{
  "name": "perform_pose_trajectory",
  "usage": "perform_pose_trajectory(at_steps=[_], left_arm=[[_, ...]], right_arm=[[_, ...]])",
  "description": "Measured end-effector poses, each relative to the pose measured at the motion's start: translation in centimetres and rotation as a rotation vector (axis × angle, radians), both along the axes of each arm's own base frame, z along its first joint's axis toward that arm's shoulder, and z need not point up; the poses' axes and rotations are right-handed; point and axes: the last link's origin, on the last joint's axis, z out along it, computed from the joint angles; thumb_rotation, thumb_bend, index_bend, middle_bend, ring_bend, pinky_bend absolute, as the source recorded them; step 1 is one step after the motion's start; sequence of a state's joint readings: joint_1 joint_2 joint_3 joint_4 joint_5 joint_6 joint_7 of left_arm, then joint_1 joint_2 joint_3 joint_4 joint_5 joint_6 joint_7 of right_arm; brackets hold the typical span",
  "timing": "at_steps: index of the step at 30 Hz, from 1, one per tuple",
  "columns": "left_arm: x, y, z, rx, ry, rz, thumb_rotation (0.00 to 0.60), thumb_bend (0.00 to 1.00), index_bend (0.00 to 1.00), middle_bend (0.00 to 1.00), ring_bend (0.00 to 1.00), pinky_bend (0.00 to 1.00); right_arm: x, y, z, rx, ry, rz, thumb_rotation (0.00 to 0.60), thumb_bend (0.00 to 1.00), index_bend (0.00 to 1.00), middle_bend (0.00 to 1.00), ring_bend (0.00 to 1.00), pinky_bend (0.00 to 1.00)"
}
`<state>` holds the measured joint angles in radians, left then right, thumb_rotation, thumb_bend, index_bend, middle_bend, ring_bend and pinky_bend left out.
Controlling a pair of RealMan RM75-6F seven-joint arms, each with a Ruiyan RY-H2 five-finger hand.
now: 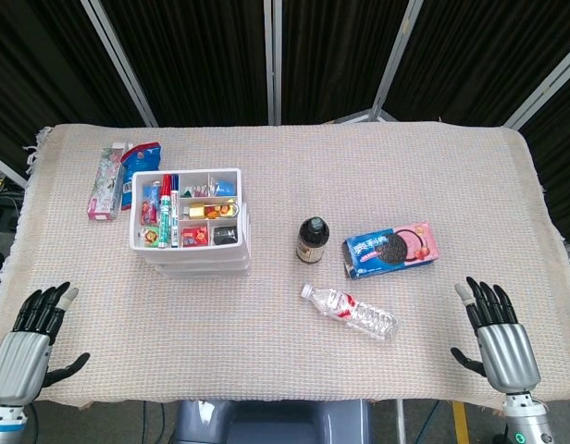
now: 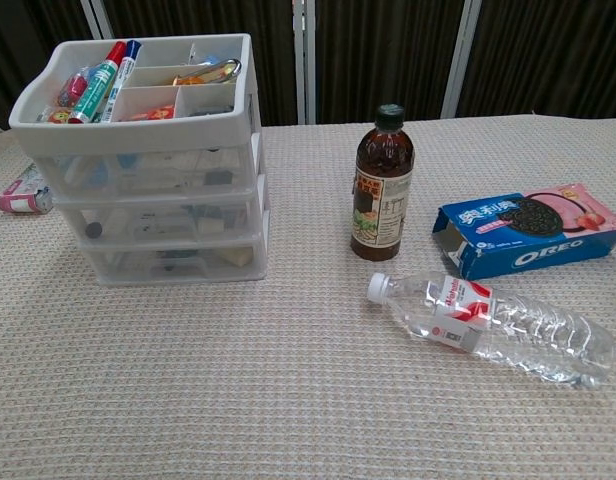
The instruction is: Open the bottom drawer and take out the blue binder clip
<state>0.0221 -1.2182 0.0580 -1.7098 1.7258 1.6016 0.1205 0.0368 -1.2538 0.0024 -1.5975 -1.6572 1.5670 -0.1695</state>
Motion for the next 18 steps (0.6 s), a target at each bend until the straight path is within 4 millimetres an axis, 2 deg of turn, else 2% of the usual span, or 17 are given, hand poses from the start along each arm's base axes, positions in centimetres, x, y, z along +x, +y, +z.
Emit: perform_pose_trajectory(at_steps=[2,7,14,18], left_arm=[[0.3,0.1,-0.3,0.003,-0.02,-0.009,0.6,0.47,0.0,0.53,0.55,0.42],[1.2,0.5,-1.6,-0.027,-0.136,-0.024,0.6,0.58,0.0,0.72,0.71,0.53],[2.9,1.2,-4.2,-0.196,-0.4,-0.021,0.6,0.64,0.0,0.76,0.74,0.56],[3.8,2.0,-6.4,-0.378,-0.577,0.026,0.6,0.64,0.0,0.76,0.74,0.56]], right_arm=[[0.0,0.0,0.1,-0.001,-0.003,-0.001,0.6,0.0,0.0,0.0,0.0,0.0],[0.0,0.1,0.3,-0.004,-0.01,0.0,0.6,0.0,0.0,0.0,0.0,0.0],[0.1,0.2,0.4,0.001,-0.016,0.007,0.6,0.0,0.0,0.0,0.0,0.0],[0.1,0.3,0.4,0.007,-0.016,0.008,0.6,0.0,0.0,0.0,0.0,0.0]])
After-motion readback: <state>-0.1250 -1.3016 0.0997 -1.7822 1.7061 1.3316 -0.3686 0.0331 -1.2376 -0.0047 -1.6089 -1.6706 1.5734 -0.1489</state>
